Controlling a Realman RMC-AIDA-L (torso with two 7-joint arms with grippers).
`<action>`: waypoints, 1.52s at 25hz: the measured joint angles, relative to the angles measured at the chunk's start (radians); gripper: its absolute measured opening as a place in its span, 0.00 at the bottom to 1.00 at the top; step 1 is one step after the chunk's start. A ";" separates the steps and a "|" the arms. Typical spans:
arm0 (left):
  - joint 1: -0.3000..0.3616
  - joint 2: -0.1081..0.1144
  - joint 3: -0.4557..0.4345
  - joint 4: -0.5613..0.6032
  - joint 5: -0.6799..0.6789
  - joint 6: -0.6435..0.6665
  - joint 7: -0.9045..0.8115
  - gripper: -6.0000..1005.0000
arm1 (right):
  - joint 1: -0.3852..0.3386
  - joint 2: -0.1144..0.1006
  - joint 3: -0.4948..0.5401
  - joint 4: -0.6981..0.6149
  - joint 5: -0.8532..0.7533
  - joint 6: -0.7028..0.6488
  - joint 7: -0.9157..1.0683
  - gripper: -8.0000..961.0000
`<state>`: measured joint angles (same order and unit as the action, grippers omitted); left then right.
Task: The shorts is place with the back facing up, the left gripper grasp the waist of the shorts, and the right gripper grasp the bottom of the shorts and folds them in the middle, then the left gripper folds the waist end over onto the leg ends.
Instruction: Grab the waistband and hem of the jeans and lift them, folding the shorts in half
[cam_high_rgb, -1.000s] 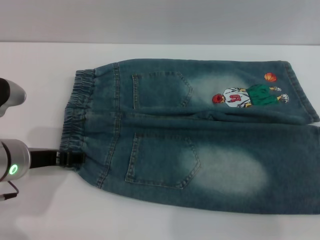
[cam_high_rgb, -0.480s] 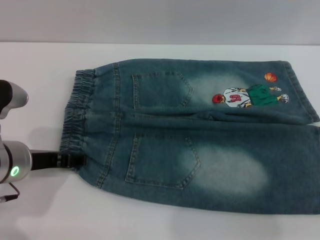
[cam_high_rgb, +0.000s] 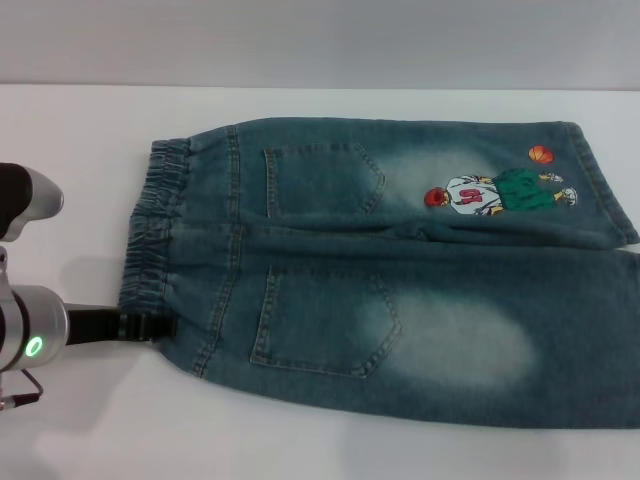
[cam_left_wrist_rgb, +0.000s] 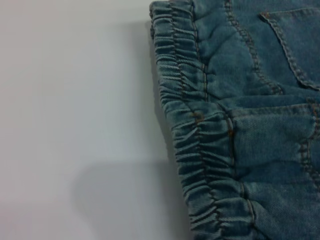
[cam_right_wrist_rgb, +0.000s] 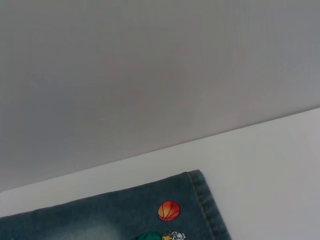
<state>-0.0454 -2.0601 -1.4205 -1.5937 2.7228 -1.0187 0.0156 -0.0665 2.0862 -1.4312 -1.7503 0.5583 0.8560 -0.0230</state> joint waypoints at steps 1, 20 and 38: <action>0.000 0.000 0.000 0.000 0.000 0.000 0.000 0.79 | 0.000 0.000 0.000 0.000 0.000 0.000 -0.002 0.75; -0.010 0.000 0.039 -0.048 0.002 -0.033 -0.001 0.63 | 0.002 -0.002 0.000 -0.002 0.000 0.002 -0.006 0.75; -0.013 0.002 0.045 -0.091 0.003 -0.065 0.003 0.45 | 0.000 -0.002 0.012 -0.006 0.000 0.099 -0.006 0.75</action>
<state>-0.0588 -2.0585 -1.3759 -1.6852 2.7259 -1.0840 0.0184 -0.0661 2.0847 -1.4188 -1.7560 0.5582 0.9546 -0.0292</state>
